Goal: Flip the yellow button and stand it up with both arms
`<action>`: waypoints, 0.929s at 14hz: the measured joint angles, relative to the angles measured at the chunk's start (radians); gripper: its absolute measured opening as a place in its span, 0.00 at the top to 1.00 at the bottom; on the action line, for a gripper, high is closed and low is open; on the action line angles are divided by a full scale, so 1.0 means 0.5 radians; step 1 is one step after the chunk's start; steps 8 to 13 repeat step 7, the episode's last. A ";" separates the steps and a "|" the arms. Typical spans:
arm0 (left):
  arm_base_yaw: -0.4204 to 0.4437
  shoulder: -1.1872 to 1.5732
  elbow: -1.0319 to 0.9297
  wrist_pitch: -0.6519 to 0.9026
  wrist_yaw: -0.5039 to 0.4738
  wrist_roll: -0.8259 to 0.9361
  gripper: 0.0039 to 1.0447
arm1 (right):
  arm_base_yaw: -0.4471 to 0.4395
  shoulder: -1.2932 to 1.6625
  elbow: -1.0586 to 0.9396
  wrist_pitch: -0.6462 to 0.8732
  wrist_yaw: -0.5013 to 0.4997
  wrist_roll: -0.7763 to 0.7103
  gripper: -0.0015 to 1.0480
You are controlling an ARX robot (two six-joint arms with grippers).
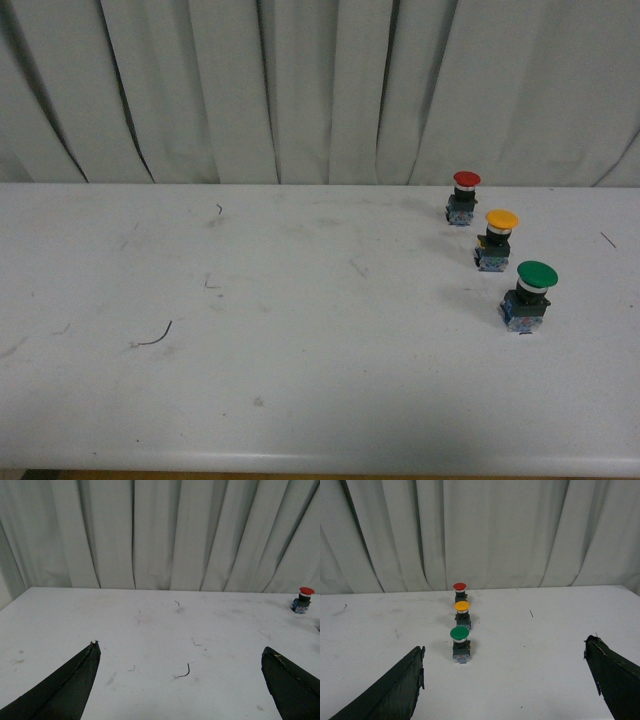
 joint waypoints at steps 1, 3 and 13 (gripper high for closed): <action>0.000 0.000 0.000 0.000 0.000 0.000 0.06 | 0.000 0.000 0.000 0.001 0.000 0.000 0.06; 0.000 0.000 0.000 0.000 0.000 0.000 0.06 | 0.000 0.000 0.000 0.001 0.000 0.000 0.06; 0.000 0.000 0.000 0.000 0.000 0.000 0.06 | 0.000 0.000 0.000 0.001 0.000 0.000 0.06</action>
